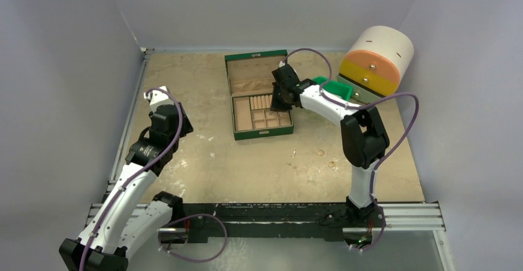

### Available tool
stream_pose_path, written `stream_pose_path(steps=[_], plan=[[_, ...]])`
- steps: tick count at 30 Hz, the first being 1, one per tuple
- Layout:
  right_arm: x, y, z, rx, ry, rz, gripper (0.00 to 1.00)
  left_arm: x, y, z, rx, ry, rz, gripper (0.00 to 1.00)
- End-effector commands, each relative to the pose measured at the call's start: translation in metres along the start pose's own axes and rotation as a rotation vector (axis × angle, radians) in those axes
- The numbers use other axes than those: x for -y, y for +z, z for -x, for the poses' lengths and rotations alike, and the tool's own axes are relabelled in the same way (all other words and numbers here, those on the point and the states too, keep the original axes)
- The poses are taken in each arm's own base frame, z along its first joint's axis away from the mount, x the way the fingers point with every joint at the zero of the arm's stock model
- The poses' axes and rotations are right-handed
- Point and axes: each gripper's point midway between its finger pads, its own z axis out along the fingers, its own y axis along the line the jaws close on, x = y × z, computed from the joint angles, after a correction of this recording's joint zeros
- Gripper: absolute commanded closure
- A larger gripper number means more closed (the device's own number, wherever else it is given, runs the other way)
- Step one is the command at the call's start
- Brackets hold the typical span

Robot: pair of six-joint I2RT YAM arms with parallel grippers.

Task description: Organize the mixed jewelry

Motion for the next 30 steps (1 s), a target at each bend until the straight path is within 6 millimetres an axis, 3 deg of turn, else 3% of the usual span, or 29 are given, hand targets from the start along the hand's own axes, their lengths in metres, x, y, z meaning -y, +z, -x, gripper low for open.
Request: stream_pose_path(steps=[1, 12, 23, 26, 30], plan=[[-0.012, -0.014, 0.024, 0.074, 0.005, 0.020, 0.78, 0.005, -0.005, 0.019, 0.060, -0.020, -0.020, 0.53], [-0.006, -0.037, 0.015, 0.089, 0.018, 0.041, 0.77, 0.006, -0.004, 0.019, 0.057, -0.018, -0.020, 0.53], [-0.008, -0.039, 0.011, 0.084, 0.025, 0.065, 0.80, 0.006, -0.003, 0.018, 0.055, -0.017, -0.019, 0.53], [-0.012, -0.037, 0.015, 0.086, 0.027, 0.071, 0.84, 0.006, -0.003, 0.018, 0.054, -0.016, -0.020, 0.53], [-0.013, -0.030, 0.015, 0.076, 0.032, 0.066, 1.00, 0.006, -0.003, 0.017, 0.051, -0.015, -0.021, 0.53]])
